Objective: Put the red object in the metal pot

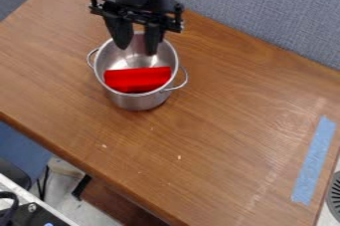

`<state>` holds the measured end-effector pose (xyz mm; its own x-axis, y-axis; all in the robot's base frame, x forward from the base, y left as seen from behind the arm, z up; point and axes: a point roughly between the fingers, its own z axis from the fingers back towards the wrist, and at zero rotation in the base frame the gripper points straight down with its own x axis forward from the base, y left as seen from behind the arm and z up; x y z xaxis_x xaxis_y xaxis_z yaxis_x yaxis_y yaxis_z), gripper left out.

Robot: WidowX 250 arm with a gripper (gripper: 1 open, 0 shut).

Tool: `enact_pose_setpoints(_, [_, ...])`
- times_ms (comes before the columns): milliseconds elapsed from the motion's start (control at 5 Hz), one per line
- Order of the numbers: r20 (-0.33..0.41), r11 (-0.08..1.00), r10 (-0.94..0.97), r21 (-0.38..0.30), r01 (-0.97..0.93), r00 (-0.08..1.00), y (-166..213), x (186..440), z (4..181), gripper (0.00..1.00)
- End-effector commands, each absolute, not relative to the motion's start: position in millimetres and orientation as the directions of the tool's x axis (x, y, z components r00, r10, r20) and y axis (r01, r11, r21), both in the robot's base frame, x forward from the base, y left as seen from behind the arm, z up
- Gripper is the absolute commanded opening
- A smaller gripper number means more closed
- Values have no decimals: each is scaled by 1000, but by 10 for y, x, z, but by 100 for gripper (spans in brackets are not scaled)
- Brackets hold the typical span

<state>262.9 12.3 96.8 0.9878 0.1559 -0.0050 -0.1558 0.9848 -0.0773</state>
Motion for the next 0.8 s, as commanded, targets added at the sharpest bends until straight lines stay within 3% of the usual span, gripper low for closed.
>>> enact_pose_setpoints(0, [28,994,74,-77,-72,997,239,2710,1009,100])
enact_pose_setpoints(200, [20,982,156,-109,-153,988,191,2701,1269,100])
enact_pose_setpoints(600, [-22,986,119,-115,-121,993,1,2888,796,100])
